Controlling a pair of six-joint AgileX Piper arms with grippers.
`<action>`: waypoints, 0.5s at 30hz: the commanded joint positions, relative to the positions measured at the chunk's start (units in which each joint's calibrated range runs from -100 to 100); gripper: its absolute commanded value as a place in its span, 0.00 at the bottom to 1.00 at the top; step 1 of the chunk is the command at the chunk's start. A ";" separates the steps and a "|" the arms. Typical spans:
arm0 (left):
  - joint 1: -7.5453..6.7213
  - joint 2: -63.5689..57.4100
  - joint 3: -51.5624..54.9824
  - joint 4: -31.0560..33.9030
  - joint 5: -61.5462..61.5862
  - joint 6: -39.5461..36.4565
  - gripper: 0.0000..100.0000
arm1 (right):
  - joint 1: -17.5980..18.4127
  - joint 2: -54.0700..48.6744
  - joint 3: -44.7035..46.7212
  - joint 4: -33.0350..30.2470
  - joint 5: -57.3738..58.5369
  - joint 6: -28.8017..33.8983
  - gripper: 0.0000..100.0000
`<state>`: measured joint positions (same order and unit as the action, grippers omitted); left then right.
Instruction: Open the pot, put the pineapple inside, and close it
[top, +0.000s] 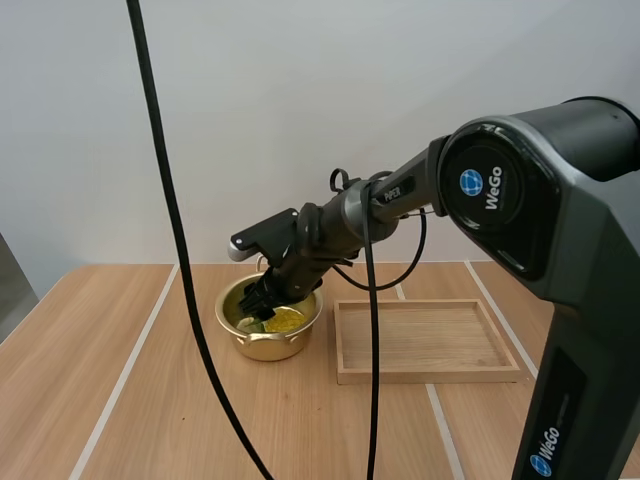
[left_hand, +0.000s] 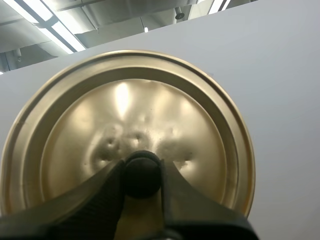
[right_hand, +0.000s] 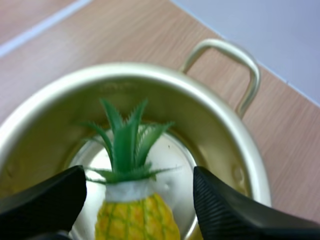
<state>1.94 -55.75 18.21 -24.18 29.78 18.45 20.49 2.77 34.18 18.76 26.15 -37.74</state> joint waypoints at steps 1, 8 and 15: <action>0.00 -0.40 -0.51 -0.38 -2.01 -0.41 0.00 | -0.10 -1.58 -3.22 1.10 2.85 -0.32 1.00; 0.00 -0.40 -0.51 -0.38 -2.01 -0.41 0.00 | -0.10 -7.26 -6.53 0.99 3.57 -0.42 1.00; 0.00 -0.40 -0.51 -0.38 -2.01 -0.41 0.00 | -0.10 -16.44 -6.53 0.99 5.02 -0.33 1.00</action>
<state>1.94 -55.75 18.21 -24.18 29.78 18.45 20.49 -9.93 28.03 19.72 30.55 -37.74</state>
